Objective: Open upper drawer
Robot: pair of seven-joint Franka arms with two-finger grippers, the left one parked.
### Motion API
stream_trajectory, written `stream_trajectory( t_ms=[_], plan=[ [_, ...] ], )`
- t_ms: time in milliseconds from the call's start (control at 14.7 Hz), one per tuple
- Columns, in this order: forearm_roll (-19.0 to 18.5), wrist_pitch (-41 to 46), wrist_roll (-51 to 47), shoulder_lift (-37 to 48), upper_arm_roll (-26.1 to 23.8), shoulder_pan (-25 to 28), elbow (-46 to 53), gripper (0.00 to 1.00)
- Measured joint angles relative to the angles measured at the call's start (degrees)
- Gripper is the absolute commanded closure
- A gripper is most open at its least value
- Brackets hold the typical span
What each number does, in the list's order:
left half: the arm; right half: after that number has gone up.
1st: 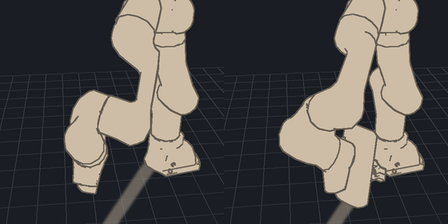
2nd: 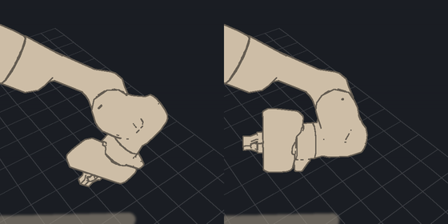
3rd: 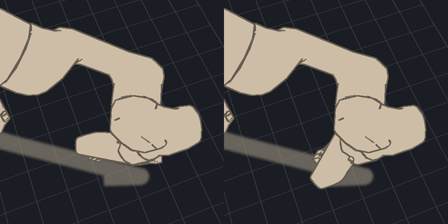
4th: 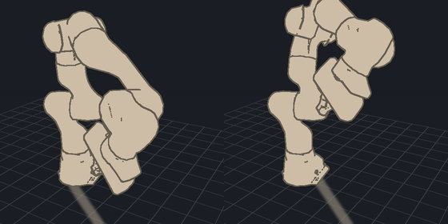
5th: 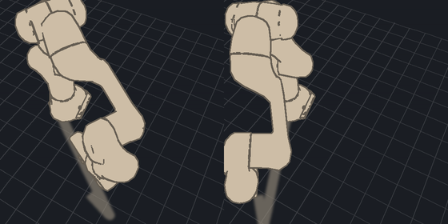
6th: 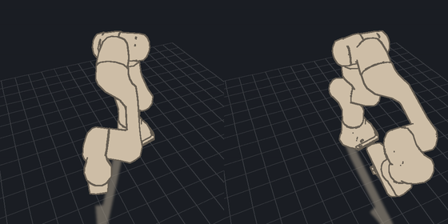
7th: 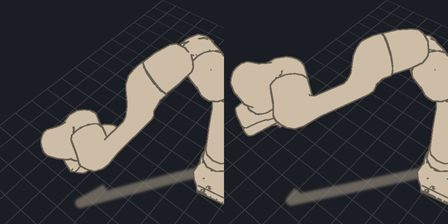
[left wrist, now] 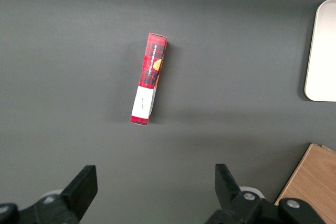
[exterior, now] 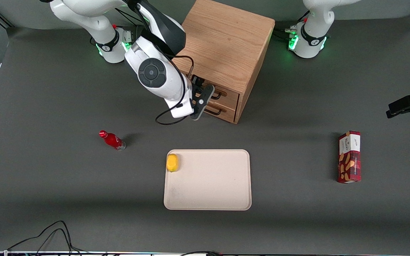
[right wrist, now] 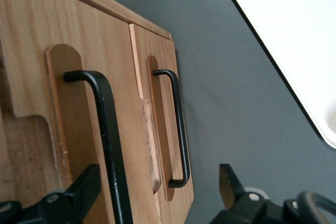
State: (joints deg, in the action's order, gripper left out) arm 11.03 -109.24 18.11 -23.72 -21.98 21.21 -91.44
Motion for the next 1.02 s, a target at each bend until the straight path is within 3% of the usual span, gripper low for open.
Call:
stream_trajectory(
  t_ms=[1019],
  plan=[
    [-1.0,-5.2,0.5,0.0,0.0,0.0,-3.1,0.0]
  ],
)
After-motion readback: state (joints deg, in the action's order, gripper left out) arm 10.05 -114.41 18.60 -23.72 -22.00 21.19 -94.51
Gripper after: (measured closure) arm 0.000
